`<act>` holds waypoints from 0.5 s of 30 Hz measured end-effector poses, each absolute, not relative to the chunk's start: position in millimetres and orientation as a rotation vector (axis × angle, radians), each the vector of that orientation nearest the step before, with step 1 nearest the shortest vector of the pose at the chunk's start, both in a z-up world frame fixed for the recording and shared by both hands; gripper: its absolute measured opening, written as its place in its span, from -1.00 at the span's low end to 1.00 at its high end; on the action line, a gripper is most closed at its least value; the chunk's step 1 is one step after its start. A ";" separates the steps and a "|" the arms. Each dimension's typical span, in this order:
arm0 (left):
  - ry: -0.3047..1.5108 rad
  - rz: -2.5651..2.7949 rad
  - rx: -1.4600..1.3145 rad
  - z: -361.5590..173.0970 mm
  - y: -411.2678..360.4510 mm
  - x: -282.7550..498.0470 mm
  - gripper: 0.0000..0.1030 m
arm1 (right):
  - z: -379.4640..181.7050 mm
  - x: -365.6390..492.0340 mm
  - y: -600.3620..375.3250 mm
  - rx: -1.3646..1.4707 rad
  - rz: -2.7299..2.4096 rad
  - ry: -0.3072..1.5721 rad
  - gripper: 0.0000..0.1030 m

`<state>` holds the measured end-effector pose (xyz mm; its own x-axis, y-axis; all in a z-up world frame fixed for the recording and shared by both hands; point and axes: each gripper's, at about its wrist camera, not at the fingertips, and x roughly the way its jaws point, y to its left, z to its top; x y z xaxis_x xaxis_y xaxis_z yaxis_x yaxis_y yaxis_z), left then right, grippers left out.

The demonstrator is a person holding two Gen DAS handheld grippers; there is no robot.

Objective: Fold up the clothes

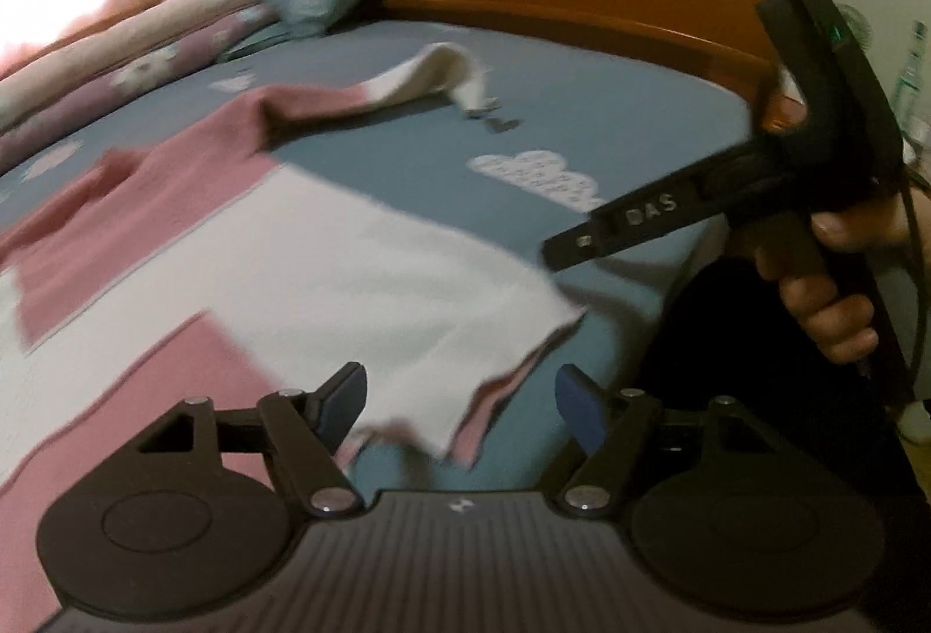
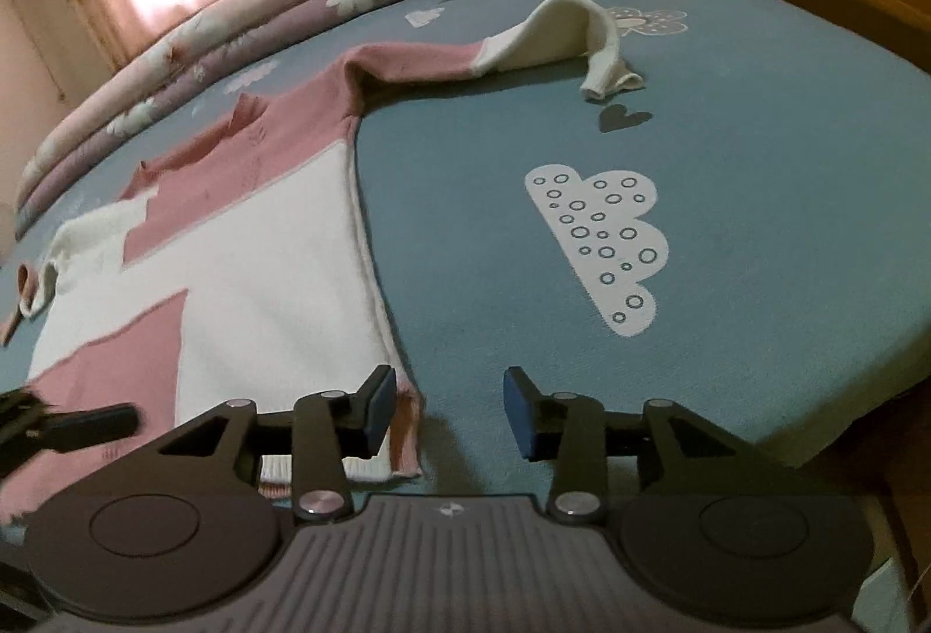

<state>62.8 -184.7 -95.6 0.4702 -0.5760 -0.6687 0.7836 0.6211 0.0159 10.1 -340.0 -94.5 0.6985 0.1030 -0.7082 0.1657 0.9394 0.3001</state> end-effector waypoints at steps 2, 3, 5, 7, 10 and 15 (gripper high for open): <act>0.721 -0.891 0.329 -109.5 -197.2 71.2 0.40 | -93.3 9.7 -342.4 0.384 -0.003 0.778 -0.12; 0.773 -0.906 0.306 -116.2 -201.5 75.5 0.42 | -92.1 10.1 -343.4 0.396 0.019 0.761 -0.14; 0.777 -0.912 0.240 -120.1 -204.3 71.5 0.57 | -90.0 15.3 -342.0 0.379 0.061 0.739 -0.45; 0.778 -0.933 0.247 -119.9 -206.4 64.1 0.61 | -88.0 20.9 -340.4 0.359 0.104 0.718 -0.46; 0.769 -0.938 0.298 -119.6 -209.7 54.4 0.61 | -95.0 40.1 -332.6 0.310 0.160 0.744 -0.46; 0.787 -0.945 0.310 -110.0 -202.3 47.8 0.61 | -105.5 50.7 -326.1 0.303 0.183 0.808 -0.44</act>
<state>47.8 -202.3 -110.0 0.3403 -0.6048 -0.7201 0.8177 0.5684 -0.0910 50.7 -326.1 -105.5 0.6787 0.2751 -0.6809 -0.0457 0.9412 0.3347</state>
